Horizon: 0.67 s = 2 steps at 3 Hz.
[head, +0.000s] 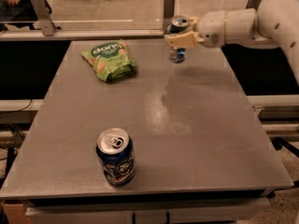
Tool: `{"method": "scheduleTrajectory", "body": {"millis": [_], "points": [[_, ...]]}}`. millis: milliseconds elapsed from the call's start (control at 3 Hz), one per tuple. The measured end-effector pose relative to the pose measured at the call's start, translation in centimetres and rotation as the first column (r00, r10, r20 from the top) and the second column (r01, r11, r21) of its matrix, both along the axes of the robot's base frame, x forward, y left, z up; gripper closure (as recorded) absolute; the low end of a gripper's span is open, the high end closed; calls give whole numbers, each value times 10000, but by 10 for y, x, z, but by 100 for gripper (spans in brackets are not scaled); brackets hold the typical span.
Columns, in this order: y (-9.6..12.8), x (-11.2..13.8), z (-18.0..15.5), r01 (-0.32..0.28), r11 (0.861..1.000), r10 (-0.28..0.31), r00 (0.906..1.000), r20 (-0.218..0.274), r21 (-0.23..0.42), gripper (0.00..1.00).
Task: Move redbull can near green rice chip bag
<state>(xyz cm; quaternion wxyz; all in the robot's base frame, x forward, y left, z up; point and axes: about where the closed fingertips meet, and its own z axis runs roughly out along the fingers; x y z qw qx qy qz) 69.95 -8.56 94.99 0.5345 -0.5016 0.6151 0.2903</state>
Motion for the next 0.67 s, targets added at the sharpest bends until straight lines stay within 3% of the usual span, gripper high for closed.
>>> {"method": "scheduleTrajectory", "body": {"millis": [333,667], "points": [[48,-6,4,-717,9967,717,9974,17,372,100],[87,-15,-9,-1232,9897,1256,9916,-301,726,100]]}}
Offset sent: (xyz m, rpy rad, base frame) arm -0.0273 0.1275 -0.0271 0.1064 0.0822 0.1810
